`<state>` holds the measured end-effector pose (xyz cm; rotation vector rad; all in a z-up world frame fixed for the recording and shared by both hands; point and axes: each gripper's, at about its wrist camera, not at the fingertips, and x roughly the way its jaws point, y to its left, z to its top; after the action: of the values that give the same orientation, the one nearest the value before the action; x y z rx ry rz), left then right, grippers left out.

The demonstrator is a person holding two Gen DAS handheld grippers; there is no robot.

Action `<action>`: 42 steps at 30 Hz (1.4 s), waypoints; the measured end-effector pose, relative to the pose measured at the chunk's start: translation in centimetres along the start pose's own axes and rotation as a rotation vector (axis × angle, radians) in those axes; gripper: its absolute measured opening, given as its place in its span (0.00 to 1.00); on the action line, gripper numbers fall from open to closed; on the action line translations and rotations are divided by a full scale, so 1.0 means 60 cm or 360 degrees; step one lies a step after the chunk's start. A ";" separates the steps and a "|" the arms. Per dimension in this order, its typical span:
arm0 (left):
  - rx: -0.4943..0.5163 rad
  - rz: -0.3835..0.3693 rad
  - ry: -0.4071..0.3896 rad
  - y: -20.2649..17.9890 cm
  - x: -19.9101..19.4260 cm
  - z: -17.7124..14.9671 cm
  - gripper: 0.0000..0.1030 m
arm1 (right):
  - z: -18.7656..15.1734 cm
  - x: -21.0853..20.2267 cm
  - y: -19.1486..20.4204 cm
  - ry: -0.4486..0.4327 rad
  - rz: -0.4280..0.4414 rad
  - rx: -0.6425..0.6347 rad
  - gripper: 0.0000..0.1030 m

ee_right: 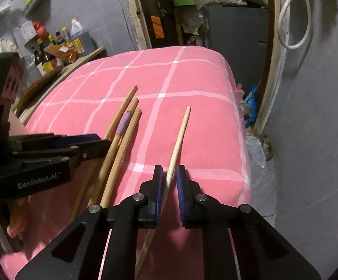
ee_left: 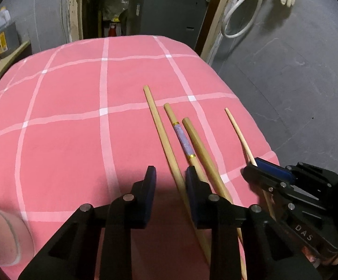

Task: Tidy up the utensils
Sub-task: 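Grasp a plain chopstick with the left tool while the right tool grasps another, then lift both held chopsticks upright and carry them over the caddy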

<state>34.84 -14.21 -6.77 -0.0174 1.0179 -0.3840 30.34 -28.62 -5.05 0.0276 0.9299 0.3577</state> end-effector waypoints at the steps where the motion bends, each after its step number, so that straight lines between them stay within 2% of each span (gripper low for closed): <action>1: -0.0006 -0.0005 0.0004 0.002 0.001 0.002 0.22 | 0.004 0.004 -0.002 0.0012 0.0009 0.0014 0.10; 6: -0.0033 -0.0010 0.0019 0.004 0.002 0.011 0.22 | 0.024 0.022 -0.008 0.0034 0.0032 0.0102 0.10; 9: -0.0047 -0.0009 0.0017 0.005 0.000 0.013 0.18 | 0.029 0.027 -0.009 0.0040 0.0023 0.0145 0.09; 11: -0.0057 -0.0026 0.0021 0.006 -0.001 0.012 0.11 | 0.029 0.027 -0.018 0.0038 0.0047 0.0208 0.06; 16: -0.0091 -0.0080 0.0013 0.010 -0.002 0.010 0.08 | 0.021 0.020 -0.035 -0.0013 0.0100 0.0354 0.03; 19: -0.0114 -0.0097 -0.0003 0.017 -0.008 0.005 0.04 | 0.016 0.013 -0.034 -0.0048 0.0124 0.0387 0.03; 25: -0.0134 -0.0117 -0.0062 0.016 -0.028 -0.011 0.04 | 0.007 -0.001 -0.019 -0.0117 0.0161 0.0395 0.03; 29: -0.0140 -0.0131 -0.0156 0.015 -0.056 -0.023 0.04 | 0.002 -0.028 -0.001 -0.0230 0.0156 0.0355 0.03; 34: -0.0090 -0.0111 -0.0357 0.001 -0.105 -0.038 0.04 | -0.004 -0.067 0.033 -0.0425 0.0127 0.0268 0.03; 42: -0.0110 -0.0112 -0.0643 -0.006 -0.180 -0.055 0.04 | -0.003 -0.121 0.092 -0.0697 0.0076 0.0127 0.03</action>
<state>26.99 -10.54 0.48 -0.1867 0.6315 -0.3900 24.64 -25.75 1.45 0.1942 0.5099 0.3413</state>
